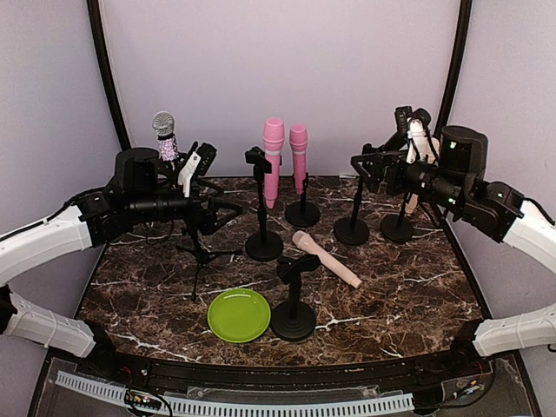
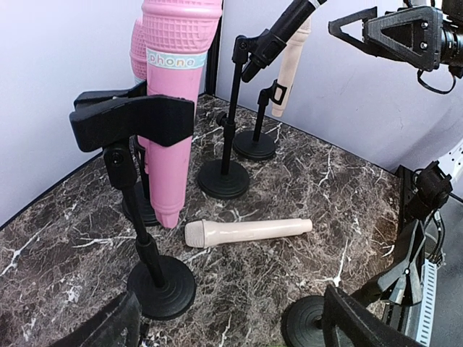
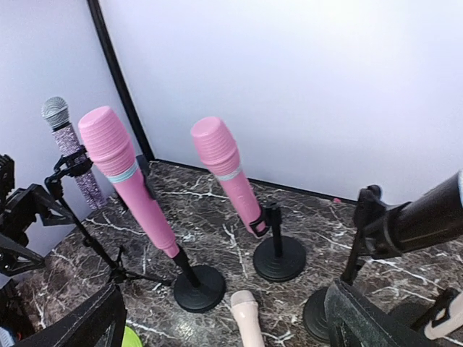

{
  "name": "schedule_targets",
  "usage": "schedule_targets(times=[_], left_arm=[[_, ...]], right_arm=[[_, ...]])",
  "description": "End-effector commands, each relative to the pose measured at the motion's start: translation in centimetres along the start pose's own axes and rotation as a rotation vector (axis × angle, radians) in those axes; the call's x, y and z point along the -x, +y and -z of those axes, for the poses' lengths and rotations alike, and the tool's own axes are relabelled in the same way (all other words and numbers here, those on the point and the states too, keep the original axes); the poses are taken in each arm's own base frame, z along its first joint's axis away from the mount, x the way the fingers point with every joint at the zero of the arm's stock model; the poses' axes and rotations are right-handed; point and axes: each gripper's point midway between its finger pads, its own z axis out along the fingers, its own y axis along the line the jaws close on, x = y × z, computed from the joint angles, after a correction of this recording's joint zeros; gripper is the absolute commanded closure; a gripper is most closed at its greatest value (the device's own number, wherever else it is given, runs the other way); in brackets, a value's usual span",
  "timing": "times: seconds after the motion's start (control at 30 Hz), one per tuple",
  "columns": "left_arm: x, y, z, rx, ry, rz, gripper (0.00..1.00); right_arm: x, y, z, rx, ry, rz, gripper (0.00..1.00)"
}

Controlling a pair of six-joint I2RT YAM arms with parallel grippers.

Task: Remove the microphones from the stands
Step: Pick up the microphone stand with the microphone from the center of the board.

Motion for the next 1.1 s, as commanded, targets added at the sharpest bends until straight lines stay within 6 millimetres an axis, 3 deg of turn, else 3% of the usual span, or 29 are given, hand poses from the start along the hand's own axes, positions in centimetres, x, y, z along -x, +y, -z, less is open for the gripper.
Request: schedule_targets(times=[0.0,0.2,0.37,0.63,0.77,1.07], left_arm=[[1.6,-0.2,0.1,-0.016,-0.045,0.017,0.11],[-0.1,-0.1,0.6,-0.001,-0.03,0.016,0.11],[0.2,-0.1,1.1,0.01,-0.043,-0.005,0.11],[0.4,-0.5,1.5,-0.009,-0.052,-0.013,0.11],[0.5,-0.6,1.7,-0.006,-0.056,-0.015,0.11],[0.6,-0.6,2.0,-0.001,-0.061,-0.052,0.11]], right_arm=[[0.5,-4.7,0.9,-0.254,0.042,0.008,0.03],[1.2,-6.6,0.6,-0.31,0.038,-0.052,0.04],[1.9,-9.1,0.6,-0.369,-0.004,-0.08,0.04],[5.8,-11.1,0.5,-0.4,-0.2,-0.01,0.05],[8.1,-11.1,0.1,-0.375,-0.307,0.015,0.09],[8.9,-10.7,-0.8,-0.346,-0.397,0.058,0.27]])
